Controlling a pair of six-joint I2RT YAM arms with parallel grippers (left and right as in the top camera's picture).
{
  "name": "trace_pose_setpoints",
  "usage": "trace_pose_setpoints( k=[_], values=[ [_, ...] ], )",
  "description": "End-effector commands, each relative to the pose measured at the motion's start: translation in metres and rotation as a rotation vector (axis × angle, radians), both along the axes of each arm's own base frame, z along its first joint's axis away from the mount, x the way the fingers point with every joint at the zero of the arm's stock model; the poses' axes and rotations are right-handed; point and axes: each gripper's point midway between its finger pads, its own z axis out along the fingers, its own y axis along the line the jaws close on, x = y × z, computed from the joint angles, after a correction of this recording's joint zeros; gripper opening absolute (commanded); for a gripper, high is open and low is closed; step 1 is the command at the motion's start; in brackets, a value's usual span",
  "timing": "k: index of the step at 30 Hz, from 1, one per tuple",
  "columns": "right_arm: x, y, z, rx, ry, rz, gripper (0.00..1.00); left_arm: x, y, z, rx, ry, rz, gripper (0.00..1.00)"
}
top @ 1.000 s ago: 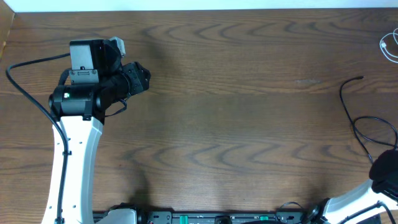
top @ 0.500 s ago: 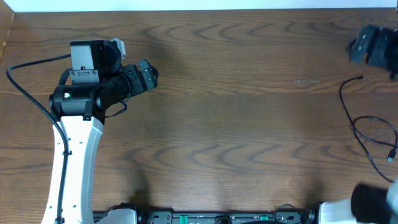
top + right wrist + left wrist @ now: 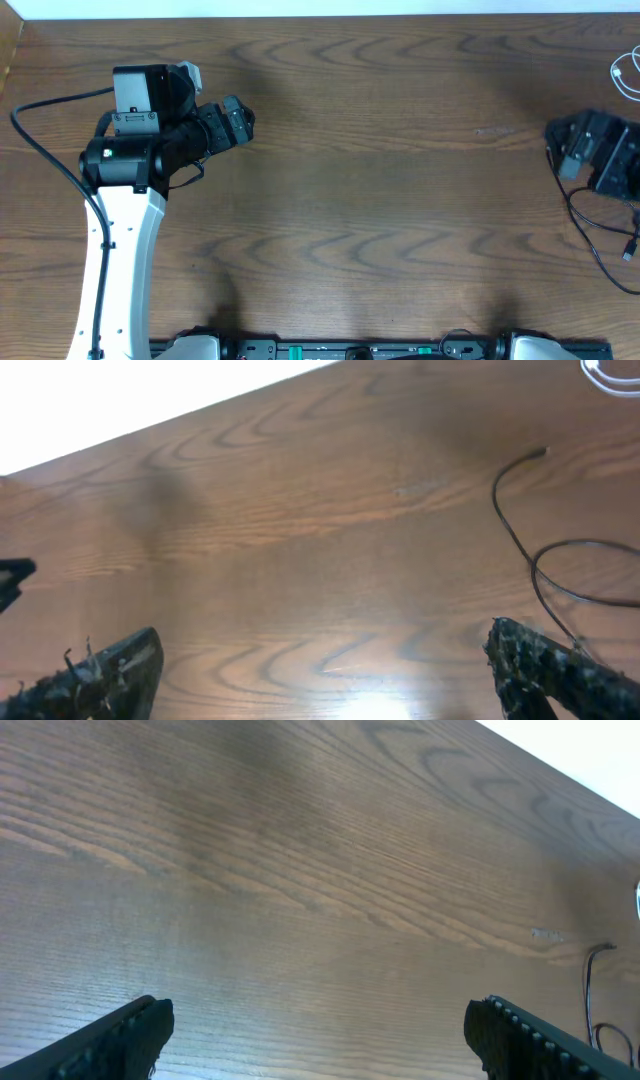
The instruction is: Untangle cables
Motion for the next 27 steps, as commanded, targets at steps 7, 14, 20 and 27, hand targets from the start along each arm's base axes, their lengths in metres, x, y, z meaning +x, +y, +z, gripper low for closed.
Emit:
trace_pose_setpoints(
  k=[7,14,20,27],
  values=[
    [-0.049,0.014,-0.044,-0.059,0.058,0.143,0.99,-0.001,0.003,-0.009,0.009,0.022,0.008,0.98],
    [-0.011,0.011,-0.067,-0.108,-0.176,0.139,0.99,-0.001,0.003,-0.009,0.009,0.022,0.008,0.98],
    [0.020,0.009,-0.076,-0.207,-0.551,0.105,0.99,-0.001,0.003,-0.009,0.009,0.022,0.008,0.98],
    [0.024,-0.005,-0.135,-0.265,-0.792,-0.003,0.99,-0.001,0.003,-0.009,0.009,0.022,0.008,0.98]
  ],
)
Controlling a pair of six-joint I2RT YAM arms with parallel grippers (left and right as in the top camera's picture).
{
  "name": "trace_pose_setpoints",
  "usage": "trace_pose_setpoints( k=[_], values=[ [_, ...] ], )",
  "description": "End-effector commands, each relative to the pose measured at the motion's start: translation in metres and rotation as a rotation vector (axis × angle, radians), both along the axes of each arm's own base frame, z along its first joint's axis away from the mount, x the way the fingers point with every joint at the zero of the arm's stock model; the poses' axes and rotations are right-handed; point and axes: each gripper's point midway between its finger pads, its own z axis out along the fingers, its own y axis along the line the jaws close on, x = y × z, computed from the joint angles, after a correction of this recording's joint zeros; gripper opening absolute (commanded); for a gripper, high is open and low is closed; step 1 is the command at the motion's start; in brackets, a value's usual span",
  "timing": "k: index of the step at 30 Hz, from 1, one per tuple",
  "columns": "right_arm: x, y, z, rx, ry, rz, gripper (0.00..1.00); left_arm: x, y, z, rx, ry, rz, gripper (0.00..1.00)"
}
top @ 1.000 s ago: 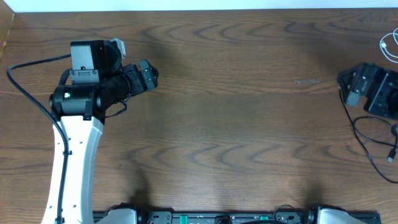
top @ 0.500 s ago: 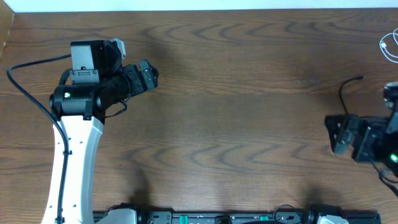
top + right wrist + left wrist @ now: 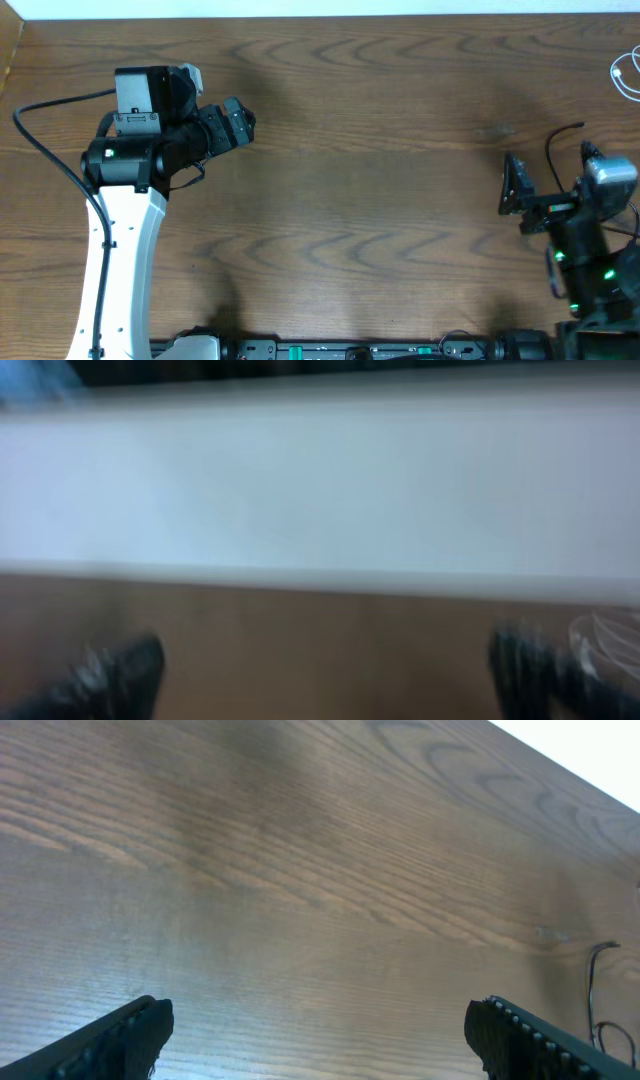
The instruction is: Untangle cables
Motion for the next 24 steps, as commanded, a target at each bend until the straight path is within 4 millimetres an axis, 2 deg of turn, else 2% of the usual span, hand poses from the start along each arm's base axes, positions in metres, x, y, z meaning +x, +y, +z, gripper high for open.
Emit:
trace_pose_setpoints(
  k=[1,6,15,20,24],
  values=[
    [0.000,-0.013,-0.052,-0.007,-0.042,-0.078,0.99,0.000,0.002,-0.005,0.008,0.011,0.007,0.98],
    [-0.005,-0.015,-0.100,-0.006,-0.077,-0.090,0.99,0.000,0.002,-0.005,0.008,0.011,0.007,0.98],
    [-0.007,-0.015,-0.153,-0.006,-0.051,-0.092,0.99,0.000,0.002,-0.005,0.008,0.011,0.007,0.98],
    [-0.010,-0.014,-0.182,0.006,0.067,-0.085,0.99,0.000,0.002,-0.005,0.008,0.011,0.007,0.98],
    [-0.011,-0.007,-0.177,0.026,0.046,-0.054,0.99,0.000,0.002,-0.005,0.008,0.011,0.007,0.98]
  ],
)
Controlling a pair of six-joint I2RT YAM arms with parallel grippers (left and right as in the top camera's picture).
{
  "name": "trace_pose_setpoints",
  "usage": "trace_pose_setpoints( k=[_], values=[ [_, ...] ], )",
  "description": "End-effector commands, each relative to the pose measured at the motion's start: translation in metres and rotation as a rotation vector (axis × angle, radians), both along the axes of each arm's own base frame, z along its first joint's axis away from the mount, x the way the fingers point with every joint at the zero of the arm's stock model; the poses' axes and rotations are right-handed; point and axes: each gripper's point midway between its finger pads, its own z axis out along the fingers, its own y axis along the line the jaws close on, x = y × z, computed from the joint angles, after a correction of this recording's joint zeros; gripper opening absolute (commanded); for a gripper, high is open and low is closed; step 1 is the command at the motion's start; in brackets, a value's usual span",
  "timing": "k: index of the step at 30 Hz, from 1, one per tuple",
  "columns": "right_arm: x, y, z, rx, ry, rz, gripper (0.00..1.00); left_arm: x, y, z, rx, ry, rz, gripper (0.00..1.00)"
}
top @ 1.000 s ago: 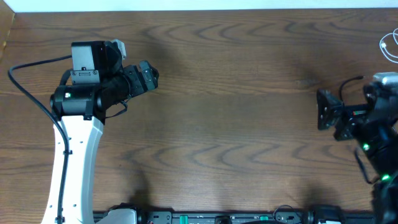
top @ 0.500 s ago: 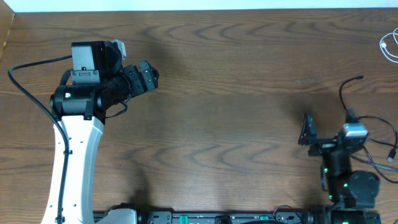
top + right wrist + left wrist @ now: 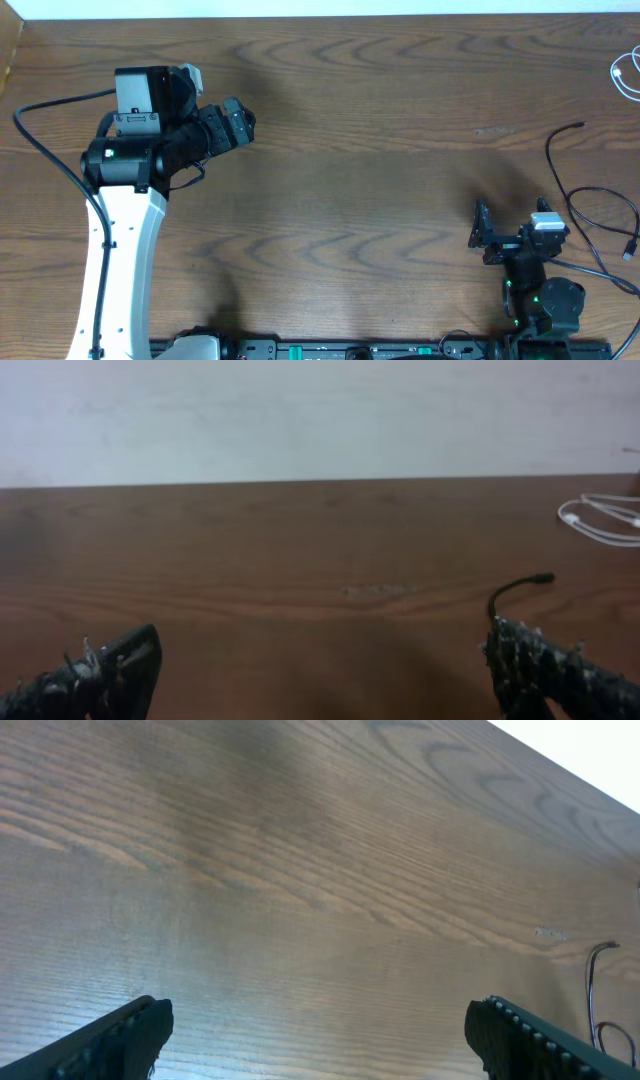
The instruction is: Untangle cables
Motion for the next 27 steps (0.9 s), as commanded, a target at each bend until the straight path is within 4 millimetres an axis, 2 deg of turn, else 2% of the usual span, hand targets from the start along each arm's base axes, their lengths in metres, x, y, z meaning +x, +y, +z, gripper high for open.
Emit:
trace_pose_setpoints(
  k=[1,23,27],
  values=[
    [-0.001,0.007,0.002,0.027,-0.009,0.031,0.99,0.000,0.002,-0.005,0.009,0.012,0.007,0.98],
    [-0.001,0.005,0.002,0.025,-0.009,0.021,0.99,0.000,0.002,-0.004,0.009,0.012,0.007,0.98],
    [-0.001,0.005,0.002,0.025,-0.009,0.021,0.99,-0.001,0.017,-0.010,0.082,0.030,0.056,0.98]
  ],
)
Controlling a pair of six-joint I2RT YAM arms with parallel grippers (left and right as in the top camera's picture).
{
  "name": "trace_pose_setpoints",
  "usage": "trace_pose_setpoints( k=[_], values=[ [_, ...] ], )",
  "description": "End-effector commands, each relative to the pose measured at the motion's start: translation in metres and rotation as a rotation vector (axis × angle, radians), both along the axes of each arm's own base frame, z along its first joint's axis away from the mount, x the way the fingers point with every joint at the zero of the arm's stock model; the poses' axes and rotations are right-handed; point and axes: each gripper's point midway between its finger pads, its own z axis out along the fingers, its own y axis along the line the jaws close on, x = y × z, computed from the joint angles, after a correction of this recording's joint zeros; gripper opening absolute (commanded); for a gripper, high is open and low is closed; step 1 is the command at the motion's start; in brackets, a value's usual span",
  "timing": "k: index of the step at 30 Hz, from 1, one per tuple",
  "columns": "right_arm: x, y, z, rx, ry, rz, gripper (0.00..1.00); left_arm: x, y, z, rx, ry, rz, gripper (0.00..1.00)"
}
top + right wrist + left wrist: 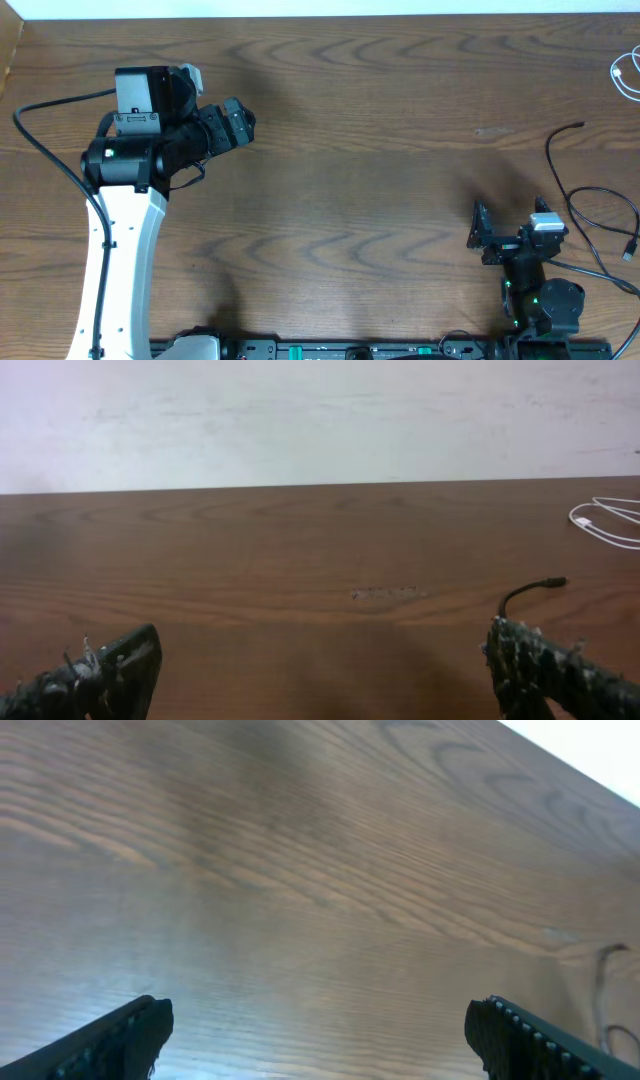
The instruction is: Untangle cables
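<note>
A thin black cable [603, 203] lies in loose loops at the table's right side, its free end [580, 126] curling toward the back. The same end shows in the right wrist view as a black cable tip [530, 590]. A white cable [625, 75] is coiled at the far right corner, seen also as a white cable [605, 520]. My right gripper [512, 232] sits low at the front right, open and empty [325, 670], left of the black cable. My left gripper [240, 120] hovers at the back left, open over bare wood [320, 1035].
The wooden table [380, 180] runs to a white wall at the back. The left arm's white link and black hose [110, 260] stretch along the left side. A dark rail [350, 350] lines the front edge.
Hardly anything: both arms stand where they were, both grippers stay open, and the wrist views have shifted only a hair.
At first my right gripper was open at the far right edge, over the black cable. Then it stood nearer the front, its view blurred toward the wall. After that it rested folded at the front right, the cable lying free beside it. The left arm stayed put.
</note>
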Motion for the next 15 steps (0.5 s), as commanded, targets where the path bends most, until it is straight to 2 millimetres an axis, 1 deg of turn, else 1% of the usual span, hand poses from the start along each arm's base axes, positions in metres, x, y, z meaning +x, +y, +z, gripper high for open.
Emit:
trace_pose_setpoints(
  k=[1,6,10,12,15],
  values=[
    [0.000,0.002,0.000,0.013,-0.003,0.008,0.99,-0.001,0.017,-0.010,0.081,0.024,0.054,0.98],
    [0.000,0.002,0.000,0.013,-0.003,0.008,0.99,-0.007,0.035,-0.005,0.188,-0.061,0.089,0.98],
    [0.000,0.002,0.000,0.013,-0.003,0.008,0.99,-0.016,0.039,0.004,0.237,-0.264,0.083,0.98],
    [0.000,0.002,0.000,0.013,-0.003,0.008,0.99,-0.027,0.038,0.007,0.257,-0.384,0.072,0.98],
    [0.000,0.002,0.000,0.013,-0.003,0.008,0.99,-0.049,0.037,0.008,0.303,-0.559,0.054,0.98]
  ],
)
